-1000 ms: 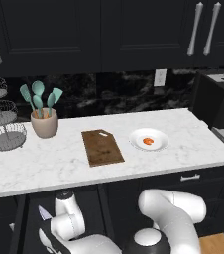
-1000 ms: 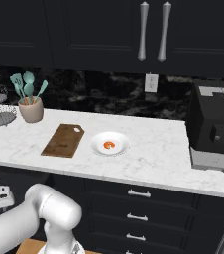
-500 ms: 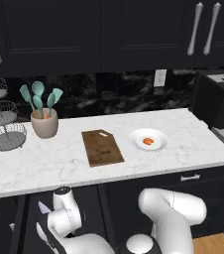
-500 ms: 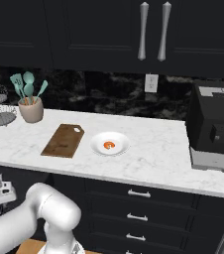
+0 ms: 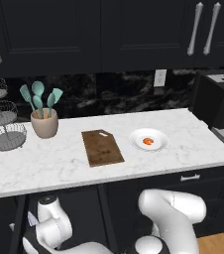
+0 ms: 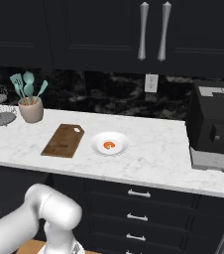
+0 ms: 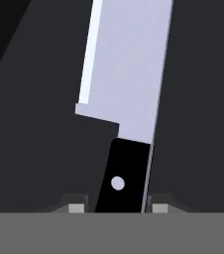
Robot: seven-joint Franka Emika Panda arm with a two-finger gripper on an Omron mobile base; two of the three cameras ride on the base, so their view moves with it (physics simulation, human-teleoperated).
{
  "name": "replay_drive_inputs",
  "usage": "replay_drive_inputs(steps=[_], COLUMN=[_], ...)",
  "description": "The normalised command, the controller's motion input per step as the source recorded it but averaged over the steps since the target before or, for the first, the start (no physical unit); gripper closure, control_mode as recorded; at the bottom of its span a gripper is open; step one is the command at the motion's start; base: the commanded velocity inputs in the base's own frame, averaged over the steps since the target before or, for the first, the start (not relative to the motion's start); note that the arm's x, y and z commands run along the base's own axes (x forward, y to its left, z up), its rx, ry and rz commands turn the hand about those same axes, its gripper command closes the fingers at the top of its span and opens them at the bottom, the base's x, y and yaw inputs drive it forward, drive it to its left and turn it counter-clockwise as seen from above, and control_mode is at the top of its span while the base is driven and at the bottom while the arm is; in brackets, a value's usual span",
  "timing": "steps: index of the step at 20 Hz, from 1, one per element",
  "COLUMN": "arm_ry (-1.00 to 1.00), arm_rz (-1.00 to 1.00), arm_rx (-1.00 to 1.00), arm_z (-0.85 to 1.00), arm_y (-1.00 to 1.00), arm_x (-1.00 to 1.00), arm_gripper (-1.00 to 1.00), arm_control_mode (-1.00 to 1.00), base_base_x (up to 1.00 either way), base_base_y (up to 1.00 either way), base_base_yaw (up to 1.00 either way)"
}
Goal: Pick up the knife from the drawer and place it on the cutting board. Then place the meat from the plate to the cutting board.
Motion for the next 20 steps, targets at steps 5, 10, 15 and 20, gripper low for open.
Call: replay_drive_inputs(steps=[5, 10, 15, 20], arm_ry=[0.0, 0.0, -0.01, -0.03], arm_rz=[-0.04, -0.06, -0.09, -0.12], arm_rx=[0.03, 0.0, 0.0, 0.0], arm_z=[1.0, 1.0, 1.0, 1.0], arm_y=[0.01, -0.04, -0.54, -0.86], arm_x=[-0.83, -0.48, -0.15, 0.13], arm_gripper=[1.0, 1.0, 1.0, 1.0], arm_control_mode=[-1.0, -1.0, -1.0, -1.0], base_base_x=[0.0, 0.0, 0.0, 0.0], base_base_y=[0.0, 0.0, 0.0, 0.0], base_base_yaw=[0.0, 0.0, 0.0, 0.0])
